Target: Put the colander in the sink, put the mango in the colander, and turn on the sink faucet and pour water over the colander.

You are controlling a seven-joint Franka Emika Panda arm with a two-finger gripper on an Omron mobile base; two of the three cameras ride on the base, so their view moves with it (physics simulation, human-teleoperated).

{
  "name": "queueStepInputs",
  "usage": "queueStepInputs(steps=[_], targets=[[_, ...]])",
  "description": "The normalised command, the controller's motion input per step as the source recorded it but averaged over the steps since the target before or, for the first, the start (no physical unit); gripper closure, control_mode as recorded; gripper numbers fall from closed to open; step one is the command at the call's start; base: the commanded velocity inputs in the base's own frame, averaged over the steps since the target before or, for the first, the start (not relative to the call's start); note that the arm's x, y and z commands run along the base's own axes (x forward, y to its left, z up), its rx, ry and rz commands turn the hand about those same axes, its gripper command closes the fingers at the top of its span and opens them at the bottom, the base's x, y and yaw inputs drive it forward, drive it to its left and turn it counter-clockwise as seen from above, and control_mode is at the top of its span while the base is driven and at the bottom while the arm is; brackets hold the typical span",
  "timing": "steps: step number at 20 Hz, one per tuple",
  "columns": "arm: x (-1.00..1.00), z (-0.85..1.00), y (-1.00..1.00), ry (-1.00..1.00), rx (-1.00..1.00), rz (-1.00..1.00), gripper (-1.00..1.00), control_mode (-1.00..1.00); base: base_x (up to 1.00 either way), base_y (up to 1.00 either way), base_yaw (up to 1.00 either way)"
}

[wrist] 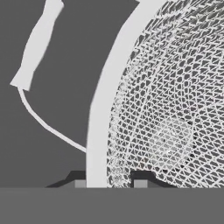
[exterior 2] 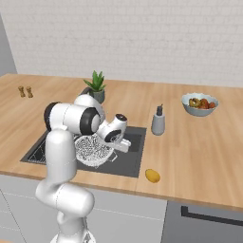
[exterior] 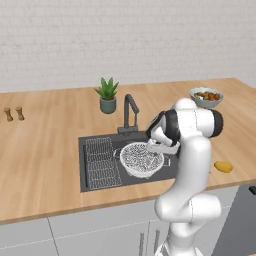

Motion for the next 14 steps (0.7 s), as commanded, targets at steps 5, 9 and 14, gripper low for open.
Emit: queueStepInputs(steps=[5, 9, 14], targets=[[-0.21, 0.0, 0.02, -0.13, 0.0, 0.0, 1.0, -1.0, 0.0, 0.0, 0.0], [-0.05, -0.04, -0.12, -0.08, 0.0, 0.02, 1.0, -1.0, 0.0, 0.0, 0.0], [-0.03, -0.05, -0.2, -0.01, 0.01, 0.09, 1.0, -1.0, 0.0, 0.0, 0.0]])
